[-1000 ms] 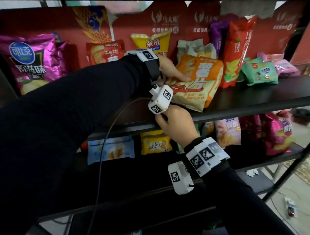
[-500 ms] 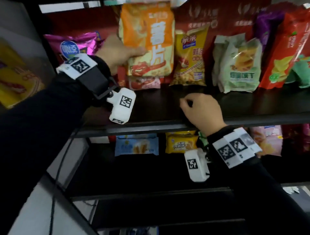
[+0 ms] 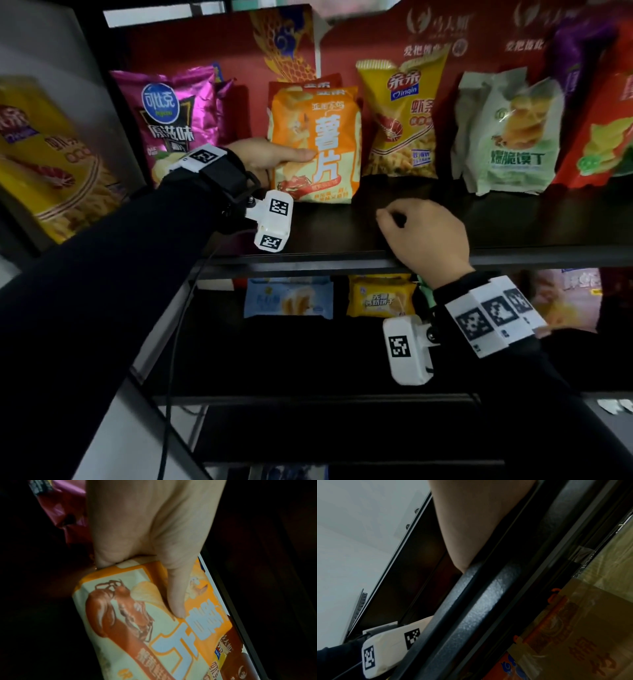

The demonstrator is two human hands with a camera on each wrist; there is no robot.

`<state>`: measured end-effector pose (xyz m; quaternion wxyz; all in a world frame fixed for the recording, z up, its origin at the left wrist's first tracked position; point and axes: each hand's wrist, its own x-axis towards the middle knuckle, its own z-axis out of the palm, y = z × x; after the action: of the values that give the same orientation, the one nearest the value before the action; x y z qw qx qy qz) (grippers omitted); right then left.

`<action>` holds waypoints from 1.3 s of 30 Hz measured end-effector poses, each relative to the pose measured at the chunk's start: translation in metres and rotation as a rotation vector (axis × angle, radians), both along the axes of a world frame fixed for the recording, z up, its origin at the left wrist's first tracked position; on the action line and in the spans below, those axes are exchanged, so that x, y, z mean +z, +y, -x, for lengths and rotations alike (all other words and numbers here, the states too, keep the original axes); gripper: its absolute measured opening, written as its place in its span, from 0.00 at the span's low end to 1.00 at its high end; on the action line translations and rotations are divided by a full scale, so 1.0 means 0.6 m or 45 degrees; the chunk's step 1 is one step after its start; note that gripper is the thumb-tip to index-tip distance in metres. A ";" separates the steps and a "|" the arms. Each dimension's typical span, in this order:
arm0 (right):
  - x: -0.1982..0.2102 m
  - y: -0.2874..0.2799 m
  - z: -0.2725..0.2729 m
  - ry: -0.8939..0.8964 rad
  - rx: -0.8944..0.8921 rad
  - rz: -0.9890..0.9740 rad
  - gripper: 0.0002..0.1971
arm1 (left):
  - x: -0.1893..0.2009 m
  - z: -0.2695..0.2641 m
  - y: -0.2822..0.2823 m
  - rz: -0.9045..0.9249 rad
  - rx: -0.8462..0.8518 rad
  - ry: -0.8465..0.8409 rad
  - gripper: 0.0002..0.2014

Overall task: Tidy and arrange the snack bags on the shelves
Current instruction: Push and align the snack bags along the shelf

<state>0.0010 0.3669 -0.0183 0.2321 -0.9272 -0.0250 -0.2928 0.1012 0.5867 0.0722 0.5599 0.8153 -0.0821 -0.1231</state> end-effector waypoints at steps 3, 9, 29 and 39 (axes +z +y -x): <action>0.000 -0.001 0.000 0.011 0.007 -0.001 0.14 | -0.004 -0.007 -0.007 0.017 -0.027 0.032 0.31; -0.001 0.001 -0.002 -0.007 -0.011 0.031 0.14 | -0.009 -0.001 -0.019 0.044 -0.008 -0.016 0.27; 0.001 -0.004 0.008 0.023 0.033 0.046 0.16 | -0.008 0.058 0.000 -0.357 0.291 -0.150 0.45; 0.009 0.072 0.021 0.072 0.046 -0.067 0.14 | -0.095 0.173 0.155 -0.379 0.725 -0.758 0.05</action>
<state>-0.0116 0.4099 -0.0132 0.2622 -0.9281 -0.0275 -0.2629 -0.0026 0.6795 0.0154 0.3999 0.8771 0.0068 0.2661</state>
